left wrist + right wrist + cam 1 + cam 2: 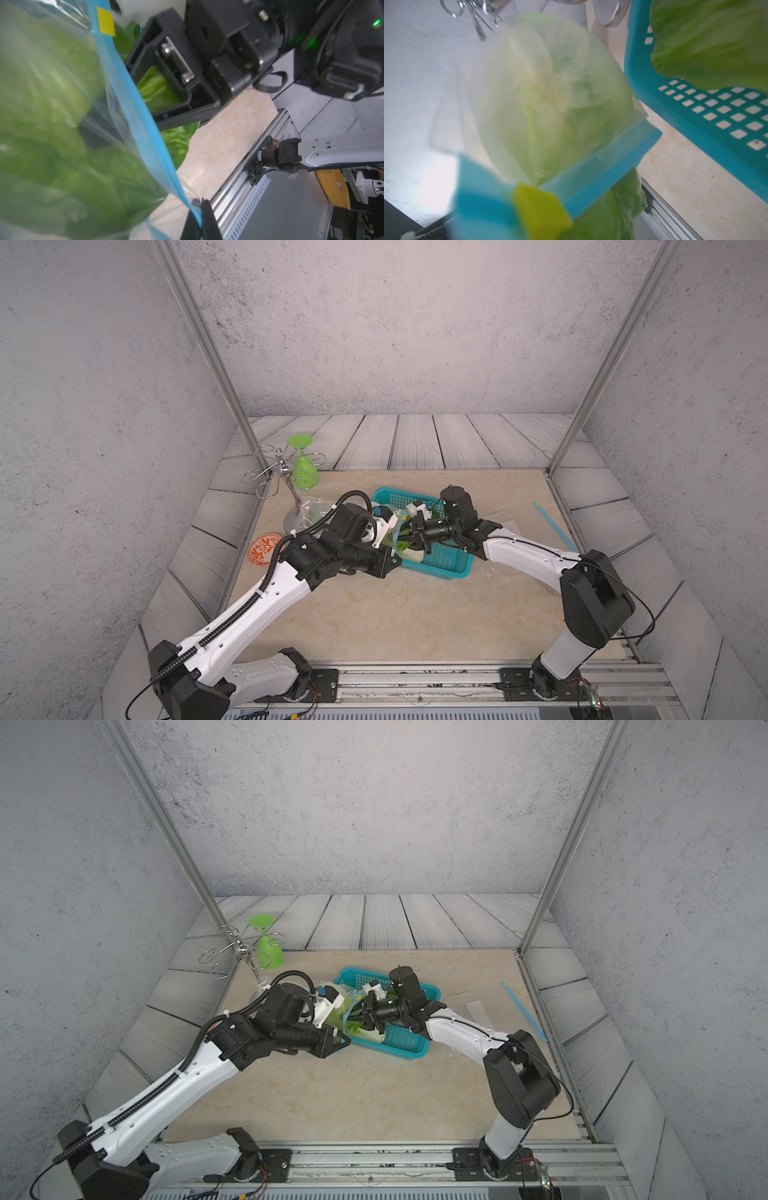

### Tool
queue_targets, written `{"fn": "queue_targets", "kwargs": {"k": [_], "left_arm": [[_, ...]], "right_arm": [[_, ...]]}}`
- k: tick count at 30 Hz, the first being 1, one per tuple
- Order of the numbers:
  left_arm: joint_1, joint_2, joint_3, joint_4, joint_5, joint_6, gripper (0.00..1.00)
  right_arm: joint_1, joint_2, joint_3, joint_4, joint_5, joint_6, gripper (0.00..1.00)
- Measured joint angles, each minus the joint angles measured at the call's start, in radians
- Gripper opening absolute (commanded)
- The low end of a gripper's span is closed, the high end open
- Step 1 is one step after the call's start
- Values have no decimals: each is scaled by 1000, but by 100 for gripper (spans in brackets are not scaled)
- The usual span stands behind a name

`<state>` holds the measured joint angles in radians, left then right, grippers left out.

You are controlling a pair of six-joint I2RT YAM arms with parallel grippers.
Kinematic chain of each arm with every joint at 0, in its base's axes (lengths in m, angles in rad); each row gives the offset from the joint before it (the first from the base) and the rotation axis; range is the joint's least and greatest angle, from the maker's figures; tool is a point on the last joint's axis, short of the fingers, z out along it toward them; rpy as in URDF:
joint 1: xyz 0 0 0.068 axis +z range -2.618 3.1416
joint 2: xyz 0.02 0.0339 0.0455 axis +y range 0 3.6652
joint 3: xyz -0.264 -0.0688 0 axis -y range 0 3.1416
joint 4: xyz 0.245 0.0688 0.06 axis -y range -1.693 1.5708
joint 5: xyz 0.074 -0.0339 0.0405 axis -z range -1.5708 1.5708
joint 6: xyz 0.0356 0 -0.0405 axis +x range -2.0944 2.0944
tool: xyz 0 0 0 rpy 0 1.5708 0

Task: Put the chinese cabbages into a zipper bag and zip it
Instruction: Place the Chinese cabbage in the zipper food storage bag.

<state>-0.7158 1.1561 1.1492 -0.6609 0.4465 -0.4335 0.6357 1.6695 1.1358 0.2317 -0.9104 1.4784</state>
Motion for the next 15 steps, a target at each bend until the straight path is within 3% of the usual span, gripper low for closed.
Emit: {"fn": "queue_targets", "kwargs": {"k": [6,12,15], "left_arm": [[0,-14,-20,23,-26,2,0],[20,-76,-11,-92,-98,92,0],[27,-91,-11,-137,-114,120,0]], "right_arm": [[-1,0,39,31,26,80,12],[-28,-42,146,-279,-9,-134,11],[-52,-74,139,-341,-56,-181,11]]}}
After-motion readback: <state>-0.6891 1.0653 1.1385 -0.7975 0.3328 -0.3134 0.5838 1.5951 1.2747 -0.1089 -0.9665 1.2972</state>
